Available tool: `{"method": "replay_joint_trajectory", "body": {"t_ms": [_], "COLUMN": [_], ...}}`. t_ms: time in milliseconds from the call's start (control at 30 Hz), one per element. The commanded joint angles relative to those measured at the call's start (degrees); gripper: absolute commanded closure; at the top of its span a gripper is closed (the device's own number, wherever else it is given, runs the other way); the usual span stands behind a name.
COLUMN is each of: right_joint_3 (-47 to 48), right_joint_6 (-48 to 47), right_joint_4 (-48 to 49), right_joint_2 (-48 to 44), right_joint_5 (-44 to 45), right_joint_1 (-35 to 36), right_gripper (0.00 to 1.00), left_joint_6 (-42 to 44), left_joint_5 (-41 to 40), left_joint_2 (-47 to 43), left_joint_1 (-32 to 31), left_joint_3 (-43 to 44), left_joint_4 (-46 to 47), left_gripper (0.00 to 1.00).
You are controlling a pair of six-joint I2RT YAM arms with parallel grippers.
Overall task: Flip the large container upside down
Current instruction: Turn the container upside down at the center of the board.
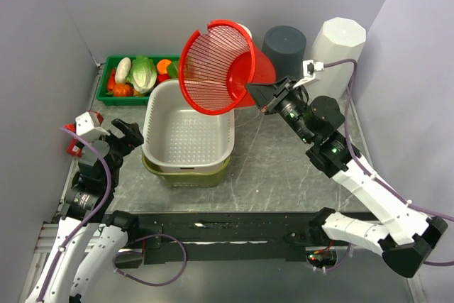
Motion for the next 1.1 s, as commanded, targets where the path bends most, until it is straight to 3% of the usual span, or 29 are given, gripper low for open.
{"method": "replay_joint_trajectory", "body": {"t_ms": [0,600,1067], "right_joint_3": [1.0,-4.6,-7.2], "right_joint_6": [-4.9,-10.4,-12.1], "right_joint_4": [-2.8,-17.5,-29.6], "right_joint_2": [-4.6,-14.8,-14.7], "right_joint_5": [6.5,22.4,30.2], "right_joint_1": [0.4,0.2,-0.4], "right_gripper": [0.98,0.98,0.98], "left_joint_6": [0.0,0.6,0.9], "left_joint_5": [0.0,2.4,3.6], "left_joint_2": [-0.3,2.3,3.3], "left_joint_1": [0.2,0.2,0.2], "left_joint_3": [-0.3,-0.1,-0.2], "left_joint_4": [1.4,1.6,1.7], "left_gripper": [0.04,0.04,0.04]}}
